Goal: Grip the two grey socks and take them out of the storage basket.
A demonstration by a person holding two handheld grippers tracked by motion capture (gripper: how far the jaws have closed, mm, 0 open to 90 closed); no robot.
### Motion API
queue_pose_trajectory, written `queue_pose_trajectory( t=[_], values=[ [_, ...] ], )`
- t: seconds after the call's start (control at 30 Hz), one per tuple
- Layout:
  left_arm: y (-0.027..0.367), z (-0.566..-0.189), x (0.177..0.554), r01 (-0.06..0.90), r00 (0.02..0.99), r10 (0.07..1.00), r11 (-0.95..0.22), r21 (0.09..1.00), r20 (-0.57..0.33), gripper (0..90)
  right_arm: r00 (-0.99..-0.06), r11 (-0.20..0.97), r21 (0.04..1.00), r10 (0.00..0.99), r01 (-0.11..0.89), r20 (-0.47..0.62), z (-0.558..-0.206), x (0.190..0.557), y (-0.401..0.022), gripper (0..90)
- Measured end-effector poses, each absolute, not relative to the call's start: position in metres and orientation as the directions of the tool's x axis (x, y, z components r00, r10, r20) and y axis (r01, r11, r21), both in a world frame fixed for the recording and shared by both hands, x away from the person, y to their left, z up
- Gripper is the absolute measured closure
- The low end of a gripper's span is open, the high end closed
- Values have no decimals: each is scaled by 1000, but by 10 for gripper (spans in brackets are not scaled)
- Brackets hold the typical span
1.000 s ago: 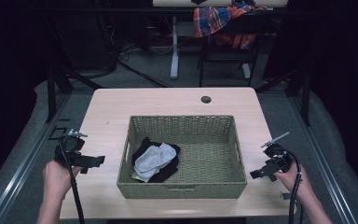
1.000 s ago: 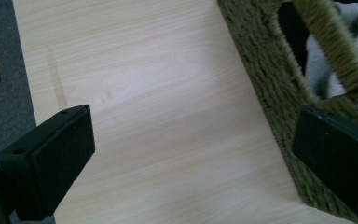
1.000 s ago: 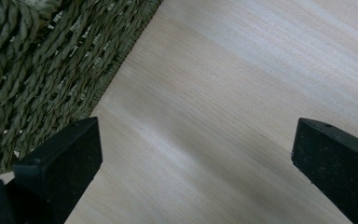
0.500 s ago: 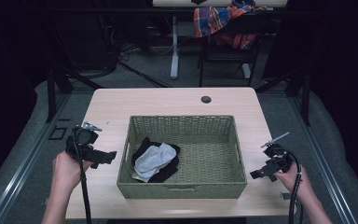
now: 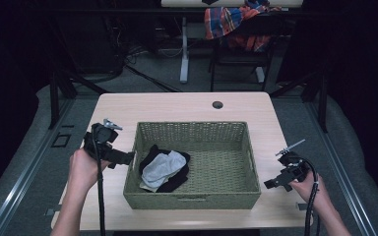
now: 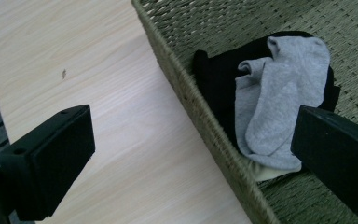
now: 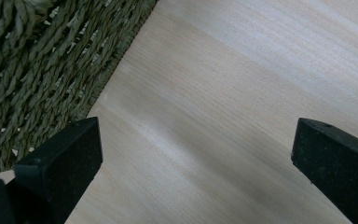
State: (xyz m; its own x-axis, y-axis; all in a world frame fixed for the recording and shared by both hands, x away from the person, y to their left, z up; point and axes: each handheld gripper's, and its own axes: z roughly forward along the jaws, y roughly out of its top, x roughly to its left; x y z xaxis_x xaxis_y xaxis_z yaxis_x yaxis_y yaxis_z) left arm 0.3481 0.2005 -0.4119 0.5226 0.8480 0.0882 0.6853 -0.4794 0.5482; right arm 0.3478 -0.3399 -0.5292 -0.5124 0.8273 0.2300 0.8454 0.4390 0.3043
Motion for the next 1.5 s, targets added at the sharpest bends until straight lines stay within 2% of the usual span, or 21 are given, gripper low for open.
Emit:
queue_pose_trajectory(
  t=[0.3, 0.33, 0.37, 0.4, 0.43, 0.47, 0.5, 0.53, 0.93, 1.1, 1.23, 1.3, 1.33, 1.4, 1.47, 1.5],
  values=[
    [176, -416, 360, 662, 576, 811, -536, 525, 101, 0, -535, 473, 283, 819, 835, 209, -528, 349, -341, 16],
    [174, -416, 361, 662, 578, 809, -539, 521, 103, 0, -515, 444, 304, 829, 843, 217, -530, 347, -340, 15],
    [172, -417, 362, 661, 584, 806, -544, 516, 102, 0, -557, 505, 257, 807, 824, 198, -526, 350, -343, 15],
    [170, -417, 363, 661, 588, 802, -549, 512, 102, 0, -491, 408, 328, 840, 852, 231, -532, 346, -339, 15],
    [168, -418, 364, 659, 594, 798, -555, 507, 102, 0, -486, 400, 334, 842, 854, 234, -532, 345, -338, 16],
    [165, -420, 365, 657, 597, 796, -559, 505, 105, 0, -556, 505, 255, 807, 825, 200, -526, 351, -343, 16],
    [163, -421, 366, 657, 602, 792, -564, 499, 102, 0, -556, 505, 255, 807, 825, 200, -526, 351, -343, 16],
    [161, -422, 367, 658, 606, 789, -568, 494, 101, 0, -524, 457, 291, 823, 840, 219, -529, 348, -341, 16],
    [137, -435, 377, 652, 664, 743, -633, 417, 89, 4, -525, 461, 284, 821, 841, 223, -529, 349, -341, 17],
    [125, -443, 382, 640, 696, 713, -669, 379, 84, 40, -527, 461, 281, 816, 841, 237, -529, 349, -341, 17],
    [119, -448, 387, 640, 703, 707, -678, 362, 82, 72, -525, 461, 280, 820, 842, 228, -529, 349, -341, 17],
    [117, -449, 390, 641, 705, 705, -681, 354, 80, 117, -524, 459, 281, 820, 842, 229, -530, 349, -342, 17],
    [116, -450, 391, 645, 702, 708, -677, 353, 75, 168, -524, 460, 281, 821, 842, 228, -530, 349, -341, 17],
    [112, -453, 394, 652, 699, 711, -679, 337, 79, 194, -525, 461, 280, 820, 842, 228, -529, 349, -341, 17],
    [108, -458, 395, 657, 702, 708, -685, 316, 77, 321, -529, 466, 277, 818, 840, 228, -529, 349, -341, 17],
    [108, -458, 395, 657, 702, 708, -685, 316, 77, 349, -529, 466, 277, 818, 840, 228, -529, 349, -341, 17]
  ],
)
